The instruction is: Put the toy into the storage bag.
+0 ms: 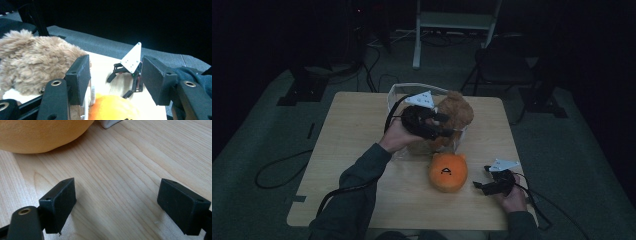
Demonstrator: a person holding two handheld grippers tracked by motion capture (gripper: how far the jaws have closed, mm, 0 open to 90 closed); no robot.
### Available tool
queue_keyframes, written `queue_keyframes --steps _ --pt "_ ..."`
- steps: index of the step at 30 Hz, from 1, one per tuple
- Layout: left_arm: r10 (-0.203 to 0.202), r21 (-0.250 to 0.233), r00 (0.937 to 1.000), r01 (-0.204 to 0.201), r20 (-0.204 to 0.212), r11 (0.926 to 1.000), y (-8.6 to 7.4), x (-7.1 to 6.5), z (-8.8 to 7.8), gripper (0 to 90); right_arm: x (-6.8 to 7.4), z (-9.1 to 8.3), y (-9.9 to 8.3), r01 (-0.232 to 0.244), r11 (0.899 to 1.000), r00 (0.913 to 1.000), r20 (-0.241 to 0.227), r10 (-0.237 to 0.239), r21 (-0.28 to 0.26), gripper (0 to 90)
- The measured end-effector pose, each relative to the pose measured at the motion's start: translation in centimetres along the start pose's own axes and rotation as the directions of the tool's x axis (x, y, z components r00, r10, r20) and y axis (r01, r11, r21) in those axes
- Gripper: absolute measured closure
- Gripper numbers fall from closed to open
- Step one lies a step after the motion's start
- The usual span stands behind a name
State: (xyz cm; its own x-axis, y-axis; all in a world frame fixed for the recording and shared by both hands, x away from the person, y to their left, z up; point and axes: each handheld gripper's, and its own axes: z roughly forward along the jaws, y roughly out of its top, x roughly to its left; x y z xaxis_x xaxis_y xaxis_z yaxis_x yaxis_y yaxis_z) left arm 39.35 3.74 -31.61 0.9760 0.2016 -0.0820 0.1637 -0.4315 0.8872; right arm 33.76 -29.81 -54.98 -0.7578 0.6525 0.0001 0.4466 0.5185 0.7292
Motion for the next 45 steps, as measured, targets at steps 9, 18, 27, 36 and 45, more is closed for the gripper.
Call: queue_keyframes --steps 9,18,27,36,45 --pt "0.010 0.005 0.9998 -0.010 0.017 0.9999 -1.0 -0.9 0.5 40.6 0.0 0.0 0.0 0.000 1.000 1.0000 0.000 0.000 0.000 14.6" --pt "0.035 0.016 0.9992 -0.036 0.016 0.9992 -2.2 -2.0 0.9 40.3 0.0 0.0 0.0 0.000 1.000 1.0000 0.000 0.000 0.000 14.6" --pt "0.044 0.031 0.9983 -0.045 0.037 0.9985 -3.8 -2.9 1.5 40.1 0.0 0.0 0.0 -0.001 1.000 1.0000 -0.001 0.001 0.001 14.6" --pt "0.053 0.061 0.9968 -0.057 0.060 0.9965 -5.8 -3.7 2.5 39.7 0.0 0.0 0.0 -0.002 1.000 1.0000 0.000 0.002 0.001 14.6" --pt "0.022 0.094 0.9967 -0.029 0.078 0.9951 -8.0 -4.1 3.5 39.9 0.0 0.0 0.0 -0.001 1.000 1.0000 0.000 0.001 0.000 14.6"
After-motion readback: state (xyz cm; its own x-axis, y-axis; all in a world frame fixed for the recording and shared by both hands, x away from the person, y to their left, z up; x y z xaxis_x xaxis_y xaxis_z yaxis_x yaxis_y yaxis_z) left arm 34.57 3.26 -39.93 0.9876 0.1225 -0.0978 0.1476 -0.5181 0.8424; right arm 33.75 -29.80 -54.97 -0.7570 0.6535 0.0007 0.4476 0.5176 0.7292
